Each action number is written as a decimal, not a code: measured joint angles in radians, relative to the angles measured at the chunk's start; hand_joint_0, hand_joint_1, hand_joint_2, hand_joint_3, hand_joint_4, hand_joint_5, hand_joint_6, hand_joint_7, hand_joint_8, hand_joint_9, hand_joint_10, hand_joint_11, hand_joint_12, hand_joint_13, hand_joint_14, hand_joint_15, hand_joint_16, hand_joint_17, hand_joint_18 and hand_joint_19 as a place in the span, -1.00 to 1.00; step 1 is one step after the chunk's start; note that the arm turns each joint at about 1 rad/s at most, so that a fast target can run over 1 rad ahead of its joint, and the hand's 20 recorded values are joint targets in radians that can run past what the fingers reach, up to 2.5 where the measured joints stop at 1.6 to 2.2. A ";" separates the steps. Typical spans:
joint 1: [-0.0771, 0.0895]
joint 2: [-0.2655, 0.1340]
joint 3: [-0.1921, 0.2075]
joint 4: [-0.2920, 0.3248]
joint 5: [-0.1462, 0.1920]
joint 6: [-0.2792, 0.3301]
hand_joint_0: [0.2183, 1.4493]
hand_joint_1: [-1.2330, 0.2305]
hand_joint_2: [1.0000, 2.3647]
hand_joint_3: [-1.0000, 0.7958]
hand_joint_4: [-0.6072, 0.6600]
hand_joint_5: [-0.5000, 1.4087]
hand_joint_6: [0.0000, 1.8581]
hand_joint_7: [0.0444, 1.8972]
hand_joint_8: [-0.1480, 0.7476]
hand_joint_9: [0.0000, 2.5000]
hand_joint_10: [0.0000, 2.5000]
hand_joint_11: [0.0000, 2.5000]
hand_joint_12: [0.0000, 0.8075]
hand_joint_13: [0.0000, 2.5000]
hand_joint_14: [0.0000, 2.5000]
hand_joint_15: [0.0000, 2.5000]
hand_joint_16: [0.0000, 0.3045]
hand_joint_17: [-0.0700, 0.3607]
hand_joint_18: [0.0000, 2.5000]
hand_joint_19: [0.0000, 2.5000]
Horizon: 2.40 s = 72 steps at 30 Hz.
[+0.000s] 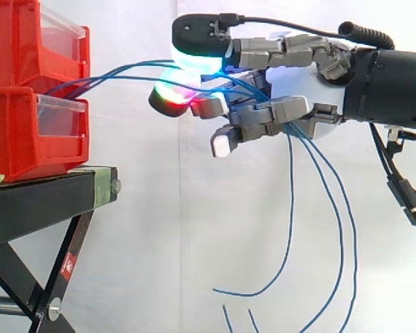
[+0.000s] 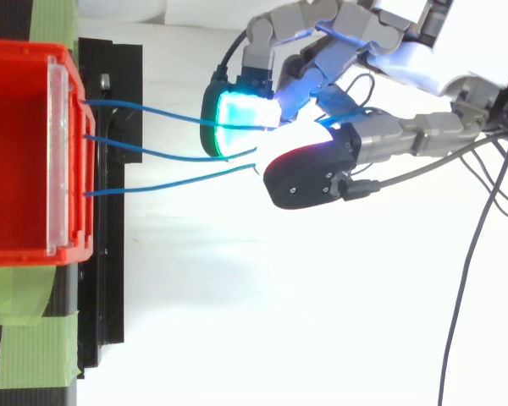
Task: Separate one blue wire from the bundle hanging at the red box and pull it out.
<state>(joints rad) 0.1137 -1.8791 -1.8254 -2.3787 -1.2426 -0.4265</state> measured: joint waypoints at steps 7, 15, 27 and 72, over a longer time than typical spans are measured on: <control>0.000 0.000 0.000 0.001 0.000 0.000 -0.34 -0.44 -0.95 0.05 0.18 -0.65 -0.15 0.29 0.05 -0.14 -0.99 0.29 -0.21 -0.06 1.00 -0.55 -0.68 -0.16 -0.31 -0.27; 0.000 0.000 0.000 0.001 -0.001 0.000 -0.30 -0.53 -0.95 0.02 0.25 -0.66 -0.16 0.30 0.04 -0.20 -0.99 0.27 -0.20 -0.08 1.00 -0.58 -0.67 -0.15 -0.35 -0.28; 0.000 0.000 0.000 0.001 -0.001 -0.001 -0.22 -0.66 -0.96 -0.10 0.31 -0.73 -0.16 0.26 0.01 -0.32 -0.99 0.31 -0.18 -0.11 1.00 -0.54 -0.65 -0.12 -0.38 -0.32; 0.002 0.000 0.000 0.001 -0.001 -0.002 -0.34 -0.25 -0.98 -0.30 0.32 -0.70 -0.14 0.18 0.06 -0.13 -0.99 0.33 -0.19 -0.05 1.00 -0.60 -0.66 -0.14 -0.33 -0.28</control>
<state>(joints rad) 0.1154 -1.8791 -1.8255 -2.3777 -1.2440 -0.4280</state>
